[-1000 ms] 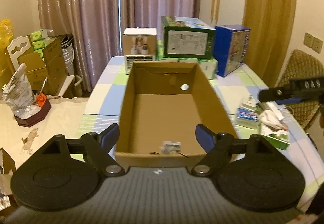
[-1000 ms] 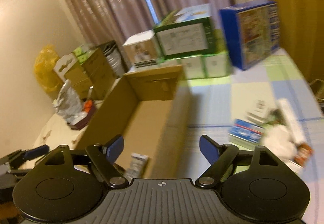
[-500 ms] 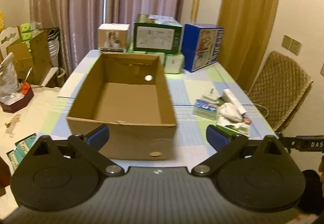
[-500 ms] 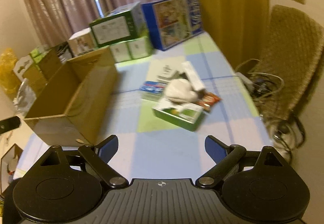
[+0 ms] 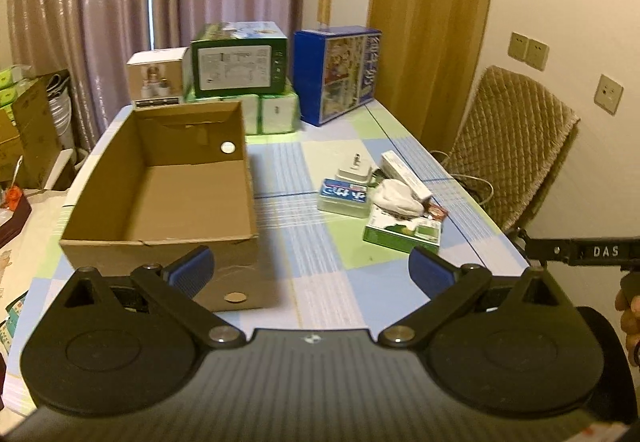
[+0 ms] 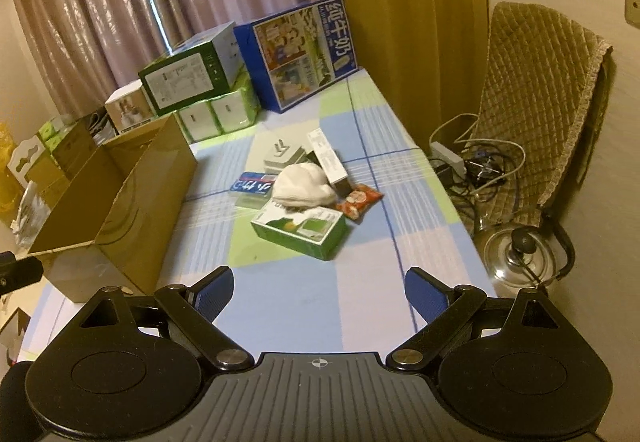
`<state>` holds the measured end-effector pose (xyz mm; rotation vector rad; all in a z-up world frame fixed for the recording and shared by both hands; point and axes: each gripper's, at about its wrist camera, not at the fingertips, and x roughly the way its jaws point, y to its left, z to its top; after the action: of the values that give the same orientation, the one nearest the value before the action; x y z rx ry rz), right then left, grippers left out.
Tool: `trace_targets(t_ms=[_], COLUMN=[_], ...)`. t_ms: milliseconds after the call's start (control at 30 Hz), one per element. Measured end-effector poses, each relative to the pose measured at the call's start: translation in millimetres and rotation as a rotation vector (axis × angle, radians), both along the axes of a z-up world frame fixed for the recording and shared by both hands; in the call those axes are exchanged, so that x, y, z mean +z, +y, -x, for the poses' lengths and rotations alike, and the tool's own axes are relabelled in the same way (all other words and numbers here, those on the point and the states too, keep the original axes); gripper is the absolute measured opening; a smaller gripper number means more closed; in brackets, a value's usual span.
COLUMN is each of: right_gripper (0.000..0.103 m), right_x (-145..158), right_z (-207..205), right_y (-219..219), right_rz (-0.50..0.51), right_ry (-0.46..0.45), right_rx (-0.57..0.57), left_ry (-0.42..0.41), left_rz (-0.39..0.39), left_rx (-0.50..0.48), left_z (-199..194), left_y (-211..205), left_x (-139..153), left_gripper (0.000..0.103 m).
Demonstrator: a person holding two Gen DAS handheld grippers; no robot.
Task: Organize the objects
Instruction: 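Withdraw both tools from the box back over the table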
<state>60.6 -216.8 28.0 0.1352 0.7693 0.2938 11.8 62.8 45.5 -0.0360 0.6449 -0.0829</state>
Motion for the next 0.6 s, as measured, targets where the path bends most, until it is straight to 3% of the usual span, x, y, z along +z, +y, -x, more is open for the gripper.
trace_targets(t_ms=[433,600], right_gripper=[0.090,0.079], right_x=[-9,-18], right_z=[-25,-51], right_y=[-21,-22], right_rz=[0.046,0.122], right_ry=[0.002,0.002], right_rx=[0.018,0.065], left_ry=[0.060,0.087], left_rz=[-0.026,-0.053], left_rx=[-0.105,-0.126], left_z=[-30,-50], left_y=[-45,-64], left_x=[-23,-39], left_gripper=[0.102,0.102])
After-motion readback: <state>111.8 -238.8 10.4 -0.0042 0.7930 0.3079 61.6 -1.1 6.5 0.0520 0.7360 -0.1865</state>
